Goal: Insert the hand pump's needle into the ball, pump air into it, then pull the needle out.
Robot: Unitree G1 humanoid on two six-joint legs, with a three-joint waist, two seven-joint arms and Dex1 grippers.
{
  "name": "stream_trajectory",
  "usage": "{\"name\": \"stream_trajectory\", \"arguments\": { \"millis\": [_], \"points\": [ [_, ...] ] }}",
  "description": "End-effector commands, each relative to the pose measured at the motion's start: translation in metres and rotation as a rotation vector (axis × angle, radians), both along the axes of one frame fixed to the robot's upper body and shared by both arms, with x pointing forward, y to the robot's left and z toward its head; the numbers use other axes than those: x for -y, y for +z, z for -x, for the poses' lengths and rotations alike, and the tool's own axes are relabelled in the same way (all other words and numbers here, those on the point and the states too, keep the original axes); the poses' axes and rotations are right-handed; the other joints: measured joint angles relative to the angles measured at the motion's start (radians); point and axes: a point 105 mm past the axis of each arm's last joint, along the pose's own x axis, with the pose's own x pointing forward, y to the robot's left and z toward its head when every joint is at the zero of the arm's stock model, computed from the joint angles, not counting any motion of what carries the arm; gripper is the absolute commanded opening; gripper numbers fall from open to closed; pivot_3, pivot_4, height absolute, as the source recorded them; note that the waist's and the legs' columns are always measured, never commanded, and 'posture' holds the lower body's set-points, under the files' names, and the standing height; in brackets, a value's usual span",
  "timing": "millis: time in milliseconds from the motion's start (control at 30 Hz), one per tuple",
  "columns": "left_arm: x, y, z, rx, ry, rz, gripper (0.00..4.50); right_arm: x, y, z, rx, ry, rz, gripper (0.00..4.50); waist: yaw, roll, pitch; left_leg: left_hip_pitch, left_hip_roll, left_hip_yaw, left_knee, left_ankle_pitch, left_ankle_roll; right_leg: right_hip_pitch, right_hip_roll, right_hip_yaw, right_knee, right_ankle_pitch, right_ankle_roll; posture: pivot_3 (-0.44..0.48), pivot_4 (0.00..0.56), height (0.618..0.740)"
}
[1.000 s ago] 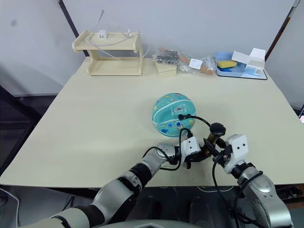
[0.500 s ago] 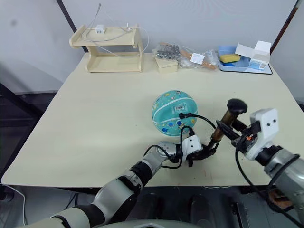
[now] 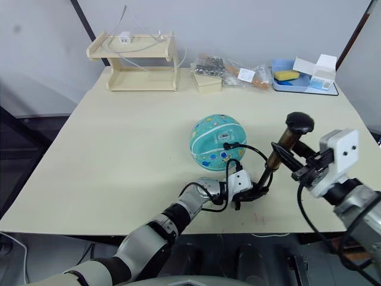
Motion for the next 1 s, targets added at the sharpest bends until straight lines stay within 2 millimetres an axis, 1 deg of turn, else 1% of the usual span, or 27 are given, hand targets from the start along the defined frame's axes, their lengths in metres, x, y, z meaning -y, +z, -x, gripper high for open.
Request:
{"name": "stream_trajectory", "arguments": {
  "millis": [33, 133, 200, 300, 367, 400, 433, 500, 533, 567, 633, 667, 700, 733, 833, 900, 933, 1000],
  "points": [
    [-0.005, -0.025, 0.017, -0.076, -0.030, -0.077, 1.07, 0.012, -0.083, -0.003, -0.231, -0.070, 0.047, 0.98, 0.000, -0.003, -0.003, 0.001, 0.000, 0.000, 0.000, 0.000, 0.000, 0.001, 0.000, 0.000, 0.000, 0.000, 0.000, 0.000, 0.150, 0.740],
    [-0.004, -0.025, 0.016, -0.075, -0.024, -0.075, 1.07, 0.007, -0.115, 0.003, -0.285, -0.058, 0.044, 0.98, -0.001, -0.006, -0.005, 0.014, 0.000, 0.000, -0.004, 0.000, 0.000, 0.012, 0.000, 0.000, -0.002, -0.002, 0.002, 0.000, 0.150, 0.740],
    [-0.004, -0.025, 0.015, -0.075, -0.020, -0.075, 1.07, 0.004, -0.132, 0.008, -0.312, -0.047, 0.057, 0.98, -0.001, -0.005, -0.007, 0.016, 0.002, 0.000, -0.005, 0.000, 0.000, 0.014, 0.000, 0.000, -0.002, -0.004, 0.003, 0.000, 0.150, 0.740],
    [-0.005, -0.025, 0.015, -0.073, -0.019, -0.076, 1.07, 0.003, -0.151, 0.014, -0.346, -0.039, 0.066, 0.98, -0.001, -0.004, -0.008, 0.016, 0.002, -0.001, -0.005, 0.000, 0.000, 0.014, 0.000, -0.001, -0.002, -0.003, 0.002, 0.000, 0.150, 0.740],
    [-0.005, -0.025, 0.015, -0.073, -0.019, -0.076, 1.07, 0.003, -0.153, 0.014, -0.341, -0.038, 0.070, 0.98, 0.000, -0.001, -0.008, 0.016, 0.001, -0.001, -0.005, 0.000, 0.000, 0.014, 0.000, -0.001, -0.002, -0.002, 0.001, 0.000, 0.150, 0.740],
    [-0.005, -0.024, 0.014, -0.072, -0.018, -0.077, 1.07, 0.004, -0.145, 0.013, -0.315, -0.036, 0.083, 0.98, 0.000, -0.001, -0.009, 0.016, 0.001, -0.001, -0.005, 0.000, 0.000, 0.014, 0.000, -0.001, -0.002, -0.002, 0.000, 0.000, 0.150, 0.740],
    [-0.005, -0.024, 0.014, -0.071, -0.018, -0.077, 1.07, 0.006, -0.130, 0.009, -0.271, -0.044, 0.077, 0.98, 0.000, -0.001, -0.009, 0.016, 0.001, -0.001, -0.005, 0.000, 0.000, 0.014, 0.000, -0.001, -0.002, -0.002, 0.000, 0.000, 0.150, 0.740],
    [-0.006, -0.024, 0.013, -0.071, -0.016, -0.078, 1.07, 0.007, -0.108, 0.004, -0.204, -0.058, 0.066, 0.98, 0.001, 0.000, -0.007, 0.015, 0.001, -0.001, -0.005, 0.000, 0.000, 0.013, 0.000, -0.001, -0.002, -0.002, 0.000, 0.000, 0.150, 0.740],
    [-0.007, -0.025, 0.013, -0.071, -0.015, -0.080, 1.07, 0.009, -0.090, 0.002, -0.155, -0.062, 0.069, 0.98, 0.001, 0.002, -0.007, 0.014, 0.001, -0.001, -0.005, 0.000, 0.000, 0.013, 0.000, -0.001, -0.002, -0.002, 0.000, 0.000, 0.150, 0.740],
    [-0.008, -0.025, 0.013, -0.072, -0.014, -0.081, 1.07, 0.009, -0.079, 0.002, -0.126, -0.062, 0.074, 0.98, 0.001, 0.004, -0.005, 0.014, 0.001, -0.001, -0.005, 0.000, 0.000, 0.013, 0.000, -0.001, -0.002, -0.002, 0.000, 0.000, 0.150, 0.740],
    [-0.009, -0.026, 0.013, -0.073, -0.015, -0.085, 1.07, 0.010, -0.040, 0.000, -0.028, -0.066, 0.061, 0.98, 0.003, 0.009, -0.001, 0.011, 0.000, -0.001, -0.005, 0.000, 0.000, 0.011, -0.001, 0.000, -0.002, -0.001, -0.001, 0.000, 0.150, 0.740],
    [-0.009, -0.026, 0.013, -0.073, -0.015, -0.085, 1.07, 0.010, -0.029, 0.001, -0.004, -0.065, 0.059, 0.98, 0.003, 0.010, 0.001, 0.011, 0.000, -0.001, -0.005, 0.000, 0.000, 0.010, -0.001, -0.001, -0.002, -0.002, -0.001, 0.000, 0.150, 0.740],
    [-0.009, -0.026, 0.013, -0.073, -0.016, -0.086, 1.07, 0.011, -0.011, 0.001, 0.042, -0.067, 0.046, 0.98, 0.003, 0.013, 0.003, 0.010, 0.000, -0.001, -0.005, 0.000, 0.000, 0.010, -0.001, -0.001, -0.002, -0.002, -0.001, 0.000, 0.150, 0.740],
    [-0.009, -0.026, 0.013, -0.073, -0.016, -0.086, 1.07, 0.011, 0.000, 0.002, 0.065, -0.067, 0.038, 0.98, 0.003, 0.015, 0.005, 0.008, -0.001, -0.001, -0.005, 0.000, 0.000, 0.008, -0.002, 0.000, -0.002, -0.001, 0.000, 0.000, 0.150, 0.740],
    [-0.009, -0.027, 0.013, -0.074, -0.019, -0.088, 1.07, 0.011, 0.036, 0.006, 0.135, -0.057, 0.034, 0.98, 0.002, 0.016, 0.007, 0.003, -0.001, -0.001, -0.004, 0.000, 0.000, 0.003, -0.002, 0.000, -0.002, -0.001, 0.000, 0.000, 0.150, 0.740],
    [-0.009, -0.027, 0.014, -0.075, -0.021, -0.089, 1.07, 0.012, 0.060, 0.009, 0.177, -0.050, 0.024, 0.98, 0.002, 0.017, 0.009, -0.004, -0.001, 0.000, -0.002, 0.000, 0.000, -0.004, -0.002, 0.000, 0.000, -0.001, 0.000, 0.000, 0.150, 0.740],
    [-0.009, -0.027, 0.014, -0.076, -0.022, -0.089, 1.07, 0.013, 0.070, 0.012, 0.193, -0.046, 0.020, 0.98, 0.002, 0.017, 0.010, -0.005, -0.001, 0.000, -0.002, 0.000, 0.000, -0.004, -0.002, 0.000, 0.000, -0.001, 0.000, 0.000, 0.150, 0.740],
    [-0.009, -0.027, 0.014, -0.076, -0.023, -0.090, 1.07, 0.014, 0.084, 0.017, 0.201, -0.035, 0.025, 0.98, 0.003, 0.017, 0.013, -0.005, -0.001, 0.000, -0.002, 0.000, 0.000, -0.004, -0.003, 0.000, 0.000, -0.001, 0.000, 0.000, 0.150, 0.740]
  ]
}}
